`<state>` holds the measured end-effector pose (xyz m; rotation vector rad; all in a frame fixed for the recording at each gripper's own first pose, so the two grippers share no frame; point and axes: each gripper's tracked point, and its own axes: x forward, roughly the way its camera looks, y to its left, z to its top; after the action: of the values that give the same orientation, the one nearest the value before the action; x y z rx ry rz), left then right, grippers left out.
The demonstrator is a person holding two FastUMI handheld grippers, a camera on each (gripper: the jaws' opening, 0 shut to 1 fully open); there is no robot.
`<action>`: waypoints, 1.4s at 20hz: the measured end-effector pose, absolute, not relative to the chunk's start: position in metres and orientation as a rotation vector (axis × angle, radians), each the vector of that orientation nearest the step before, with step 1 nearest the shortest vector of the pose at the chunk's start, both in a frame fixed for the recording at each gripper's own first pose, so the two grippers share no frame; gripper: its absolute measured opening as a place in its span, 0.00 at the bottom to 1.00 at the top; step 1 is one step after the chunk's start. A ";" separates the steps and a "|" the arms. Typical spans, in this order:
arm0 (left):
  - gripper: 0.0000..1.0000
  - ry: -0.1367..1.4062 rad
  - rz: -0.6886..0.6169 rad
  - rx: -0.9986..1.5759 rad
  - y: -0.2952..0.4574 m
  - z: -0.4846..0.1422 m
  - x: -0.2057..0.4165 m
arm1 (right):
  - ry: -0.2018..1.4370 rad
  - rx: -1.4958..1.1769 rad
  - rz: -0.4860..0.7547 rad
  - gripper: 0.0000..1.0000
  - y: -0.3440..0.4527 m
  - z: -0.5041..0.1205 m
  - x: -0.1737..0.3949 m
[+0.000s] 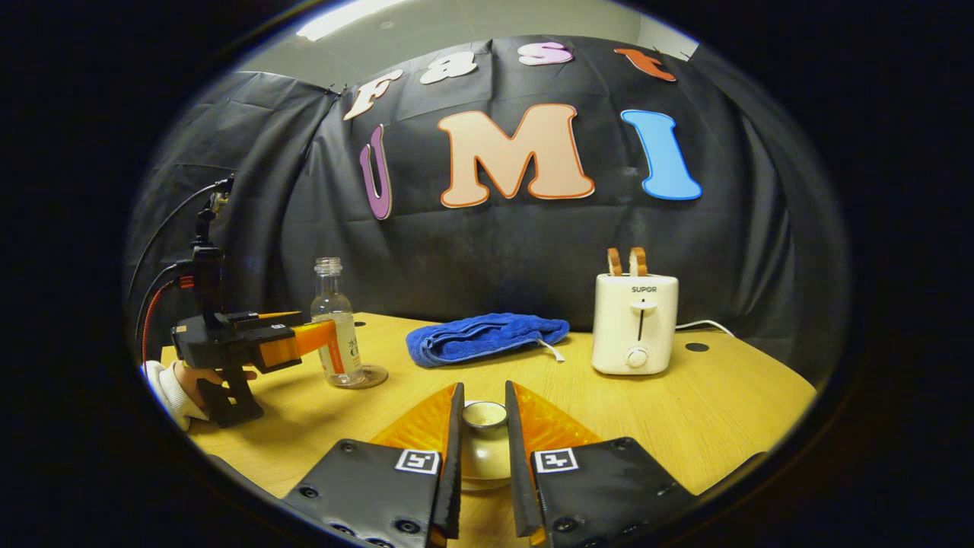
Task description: Open the teacup lid with one hand, grasp the water bottle and pour water into the teacup with the other hand; after pouring, place the water bottle on the coaster and then close the teacup lid.
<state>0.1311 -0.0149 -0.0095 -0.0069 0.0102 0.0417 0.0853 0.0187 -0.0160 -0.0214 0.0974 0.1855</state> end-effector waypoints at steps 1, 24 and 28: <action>0.98 0.012 0.044 -0.007 -0.014 -0.010 0.130 | 0.105 -0.024 0.193 0.31 0.022 -0.017 0.088; 0.98 0.012 0.040 -0.006 -0.013 -0.008 0.125 | 0.005 -0.014 0.113 0.77 0.009 -0.001 0.084; 0.98 0.014 0.045 -0.007 -0.012 -0.008 0.123 | 0.003 -0.021 0.056 0.73 -0.004 -0.002 0.068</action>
<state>0.1230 -0.0117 -0.0078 -0.0068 0.0143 0.0449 0.0684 -0.0039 -0.0017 -0.0208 0.0030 0.0561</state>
